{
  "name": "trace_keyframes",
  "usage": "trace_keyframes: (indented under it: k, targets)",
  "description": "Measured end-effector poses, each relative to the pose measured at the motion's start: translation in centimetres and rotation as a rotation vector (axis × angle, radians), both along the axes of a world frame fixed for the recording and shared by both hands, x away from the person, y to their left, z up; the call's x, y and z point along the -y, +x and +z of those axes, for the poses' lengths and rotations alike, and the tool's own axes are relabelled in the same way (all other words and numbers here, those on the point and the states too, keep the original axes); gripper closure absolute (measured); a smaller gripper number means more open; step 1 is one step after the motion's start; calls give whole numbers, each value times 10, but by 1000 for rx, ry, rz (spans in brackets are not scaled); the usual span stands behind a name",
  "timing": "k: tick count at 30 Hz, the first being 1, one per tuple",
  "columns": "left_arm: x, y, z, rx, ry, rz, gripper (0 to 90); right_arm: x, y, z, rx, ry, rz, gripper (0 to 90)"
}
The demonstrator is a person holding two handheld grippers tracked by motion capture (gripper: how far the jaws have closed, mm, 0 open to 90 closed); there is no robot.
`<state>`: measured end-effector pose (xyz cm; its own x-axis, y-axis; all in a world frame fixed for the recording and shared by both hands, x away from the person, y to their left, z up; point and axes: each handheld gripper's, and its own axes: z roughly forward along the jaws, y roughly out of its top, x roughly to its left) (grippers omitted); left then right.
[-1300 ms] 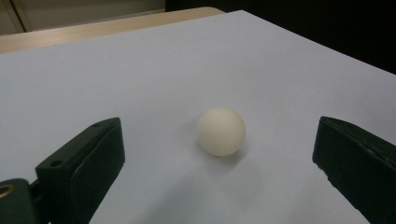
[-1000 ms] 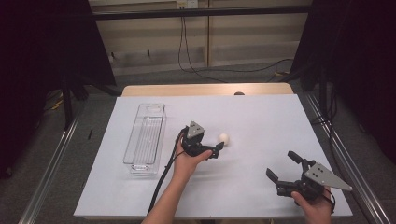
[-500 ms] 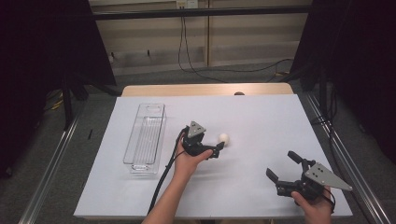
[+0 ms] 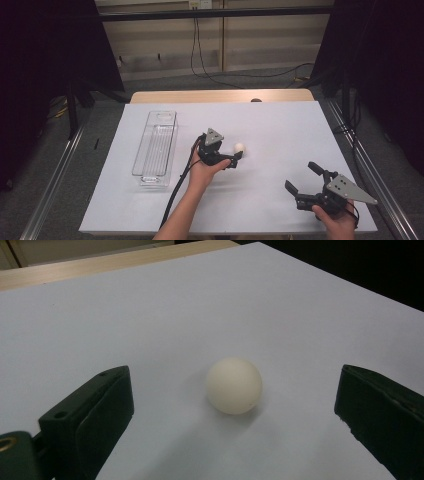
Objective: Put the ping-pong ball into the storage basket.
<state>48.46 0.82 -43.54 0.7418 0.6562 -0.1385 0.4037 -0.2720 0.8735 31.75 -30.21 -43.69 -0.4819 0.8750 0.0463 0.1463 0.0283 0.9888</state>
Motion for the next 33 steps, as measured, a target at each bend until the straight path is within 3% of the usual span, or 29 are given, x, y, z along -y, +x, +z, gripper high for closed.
trace_keyframes:
  k: [33]
  targets:
    - [4, 6, -1, -5, 20, 7, 32, -1, 1, 0, -4, 6, 0, 10]
